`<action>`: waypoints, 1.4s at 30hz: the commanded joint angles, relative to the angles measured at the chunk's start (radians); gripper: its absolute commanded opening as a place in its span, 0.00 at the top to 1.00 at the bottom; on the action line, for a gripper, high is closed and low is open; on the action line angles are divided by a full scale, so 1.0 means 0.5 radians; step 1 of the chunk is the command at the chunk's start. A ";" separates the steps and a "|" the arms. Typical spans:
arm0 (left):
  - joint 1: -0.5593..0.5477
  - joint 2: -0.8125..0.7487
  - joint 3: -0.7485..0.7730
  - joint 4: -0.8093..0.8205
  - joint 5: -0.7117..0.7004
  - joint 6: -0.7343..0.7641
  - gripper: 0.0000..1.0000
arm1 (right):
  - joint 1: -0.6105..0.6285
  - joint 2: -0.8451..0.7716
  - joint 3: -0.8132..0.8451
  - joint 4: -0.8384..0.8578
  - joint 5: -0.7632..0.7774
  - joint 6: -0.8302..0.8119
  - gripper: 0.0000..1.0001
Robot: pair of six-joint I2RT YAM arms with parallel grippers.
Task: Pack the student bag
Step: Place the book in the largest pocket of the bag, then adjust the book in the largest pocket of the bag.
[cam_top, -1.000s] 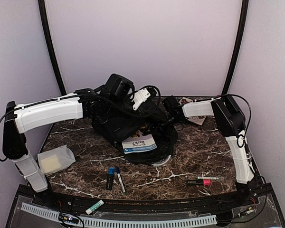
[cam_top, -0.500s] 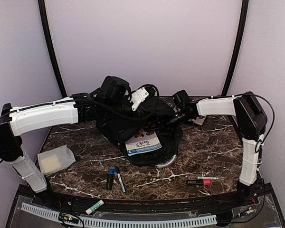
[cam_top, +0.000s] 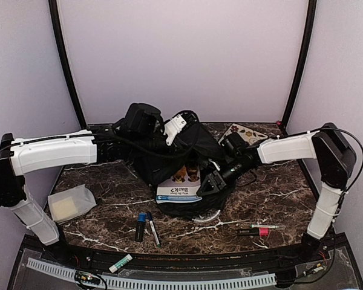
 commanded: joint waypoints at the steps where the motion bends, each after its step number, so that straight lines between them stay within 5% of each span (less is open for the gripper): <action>1: 0.041 -0.095 -0.017 0.278 -0.062 -0.108 1.00 | 0.073 -0.194 -0.112 0.055 -0.049 -0.117 0.65; 4: 0.043 -0.097 -0.037 0.292 -0.083 -0.135 1.00 | 0.075 -0.264 -0.135 0.019 0.012 -0.138 0.73; 8: 0.043 -0.106 -0.058 0.319 -0.141 -0.156 1.00 | 0.109 -0.356 -0.173 -0.126 0.121 -0.283 0.56; 15: 0.046 -0.089 -0.026 0.290 -0.098 -0.182 1.00 | 0.244 -0.426 -0.145 -0.325 0.657 -0.540 0.50; 29: 0.059 -0.038 0.062 0.210 -0.011 -0.212 1.00 | 0.714 -0.517 -0.072 -0.162 1.603 -1.009 0.63; 42: 0.059 -0.051 0.092 0.168 0.015 -0.208 1.00 | 0.799 -0.196 0.071 -0.155 1.771 -1.215 0.49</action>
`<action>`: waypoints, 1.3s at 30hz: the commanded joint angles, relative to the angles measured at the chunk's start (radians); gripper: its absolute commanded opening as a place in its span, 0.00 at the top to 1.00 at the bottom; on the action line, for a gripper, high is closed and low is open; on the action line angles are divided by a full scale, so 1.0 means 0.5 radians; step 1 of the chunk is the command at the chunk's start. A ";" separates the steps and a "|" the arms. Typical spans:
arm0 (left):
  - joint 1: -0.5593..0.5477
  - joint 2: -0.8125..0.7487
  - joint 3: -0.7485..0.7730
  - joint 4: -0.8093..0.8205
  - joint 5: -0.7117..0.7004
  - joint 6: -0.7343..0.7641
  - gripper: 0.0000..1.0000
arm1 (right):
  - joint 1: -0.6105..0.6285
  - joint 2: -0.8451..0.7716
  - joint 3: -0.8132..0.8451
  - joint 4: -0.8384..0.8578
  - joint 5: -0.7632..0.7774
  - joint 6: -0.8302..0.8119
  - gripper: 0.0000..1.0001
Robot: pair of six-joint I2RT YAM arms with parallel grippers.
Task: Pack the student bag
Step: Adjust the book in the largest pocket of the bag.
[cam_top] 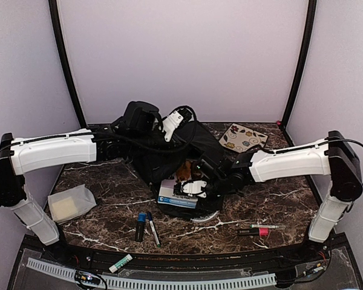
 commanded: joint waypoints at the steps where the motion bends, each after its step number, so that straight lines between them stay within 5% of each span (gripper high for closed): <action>1: 0.027 -0.053 0.100 0.121 -0.015 -0.020 1.00 | 0.039 0.046 0.073 0.055 0.118 -0.062 0.49; 24: 0.027 -0.098 0.046 0.120 0.097 -0.033 1.00 | -0.153 0.361 0.265 0.557 0.743 -0.030 0.62; 33: 0.027 -0.126 0.017 0.121 0.078 -0.025 1.00 | -0.110 0.256 0.154 0.542 0.413 -0.193 0.57; 39: 0.027 -0.117 0.021 0.128 0.099 -0.030 1.00 | -0.088 0.347 0.254 0.566 0.474 -0.186 0.56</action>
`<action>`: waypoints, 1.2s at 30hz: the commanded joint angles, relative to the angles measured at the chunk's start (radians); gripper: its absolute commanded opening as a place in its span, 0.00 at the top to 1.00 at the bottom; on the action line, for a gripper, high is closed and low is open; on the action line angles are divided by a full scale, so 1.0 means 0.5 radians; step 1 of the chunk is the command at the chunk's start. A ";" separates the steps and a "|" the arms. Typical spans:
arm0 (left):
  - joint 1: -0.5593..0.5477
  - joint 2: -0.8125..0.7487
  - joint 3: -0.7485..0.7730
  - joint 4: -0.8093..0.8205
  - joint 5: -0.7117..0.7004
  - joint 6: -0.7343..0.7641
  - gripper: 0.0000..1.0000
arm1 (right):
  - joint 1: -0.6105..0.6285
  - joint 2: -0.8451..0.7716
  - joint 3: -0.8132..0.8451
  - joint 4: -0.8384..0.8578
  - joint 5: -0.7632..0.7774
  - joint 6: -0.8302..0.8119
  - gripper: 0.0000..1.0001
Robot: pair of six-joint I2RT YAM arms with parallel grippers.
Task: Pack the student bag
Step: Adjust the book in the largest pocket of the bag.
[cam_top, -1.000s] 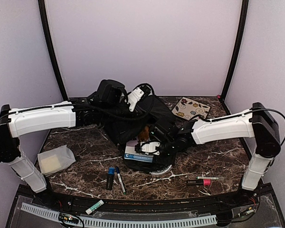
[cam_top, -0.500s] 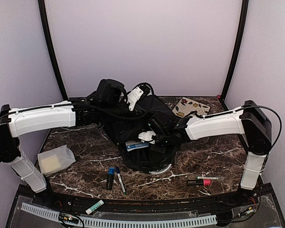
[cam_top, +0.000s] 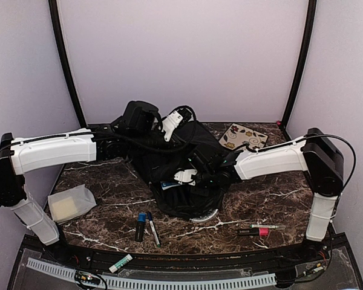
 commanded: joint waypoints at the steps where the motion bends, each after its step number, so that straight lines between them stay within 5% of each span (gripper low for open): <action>1: 0.013 -0.117 0.017 0.134 0.033 -0.021 1.00 | 0.008 0.045 0.100 0.085 0.008 -0.014 0.57; 14: 0.013 -0.131 0.006 0.106 0.072 -0.035 1.00 | -0.114 0.326 0.293 0.421 0.351 0.035 0.77; 22: 0.013 -0.140 -0.034 0.125 0.058 -0.047 1.00 | -0.124 0.355 0.248 0.616 0.496 0.077 0.74; 36: 0.031 -0.049 -0.006 0.038 -0.026 -0.053 1.00 | -0.049 -0.127 0.020 -0.080 -0.464 0.177 0.57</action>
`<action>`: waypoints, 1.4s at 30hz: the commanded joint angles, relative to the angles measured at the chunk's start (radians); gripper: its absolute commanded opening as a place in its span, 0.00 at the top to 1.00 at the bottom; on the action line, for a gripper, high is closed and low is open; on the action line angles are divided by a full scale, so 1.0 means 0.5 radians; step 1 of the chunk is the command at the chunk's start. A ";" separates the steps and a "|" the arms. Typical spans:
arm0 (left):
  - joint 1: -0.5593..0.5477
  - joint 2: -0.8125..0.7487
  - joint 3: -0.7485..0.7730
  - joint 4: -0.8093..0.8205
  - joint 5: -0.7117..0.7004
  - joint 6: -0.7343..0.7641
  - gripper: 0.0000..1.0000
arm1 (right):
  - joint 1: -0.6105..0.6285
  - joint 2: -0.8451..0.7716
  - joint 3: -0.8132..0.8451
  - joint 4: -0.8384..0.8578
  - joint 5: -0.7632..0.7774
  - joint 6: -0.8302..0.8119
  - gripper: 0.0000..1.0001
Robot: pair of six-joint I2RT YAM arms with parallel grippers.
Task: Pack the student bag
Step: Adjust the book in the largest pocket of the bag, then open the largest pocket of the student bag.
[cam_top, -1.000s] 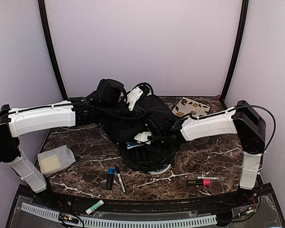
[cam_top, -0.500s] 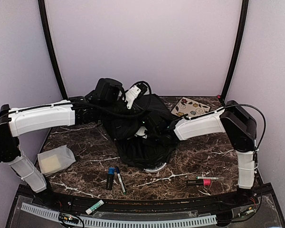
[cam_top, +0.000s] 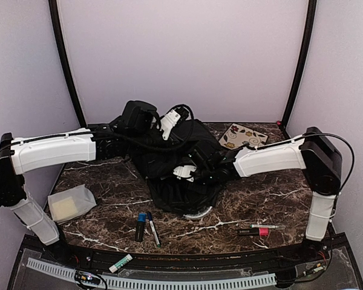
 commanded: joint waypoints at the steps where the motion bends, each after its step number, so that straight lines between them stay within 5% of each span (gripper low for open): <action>1: 0.004 -0.034 0.020 0.022 0.014 -0.036 1.00 | 0.010 -0.246 -0.068 -0.243 -0.446 0.036 0.56; 17: 0.017 0.064 0.044 -0.061 0.070 -0.071 1.00 | 0.021 -0.737 -0.442 -0.718 -1.049 -0.097 0.55; 31: 0.020 0.233 0.021 -0.054 0.227 -0.103 1.00 | 0.000 -0.906 -0.583 -0.744 -1.108 -0.067 0.55; 40: 0.018 0.181 0.086 -0.223 0.300 -0.098 1.00 | -0.066 -0.769 -0.679 -0.030 -0.265 -0.090 0.56; 42: 0.020 0.149 0.146 -0.304 0.272 -0.081 0.93 | -0.068 -0.666 -0.652 0.132 -0.099 -0.145 0.56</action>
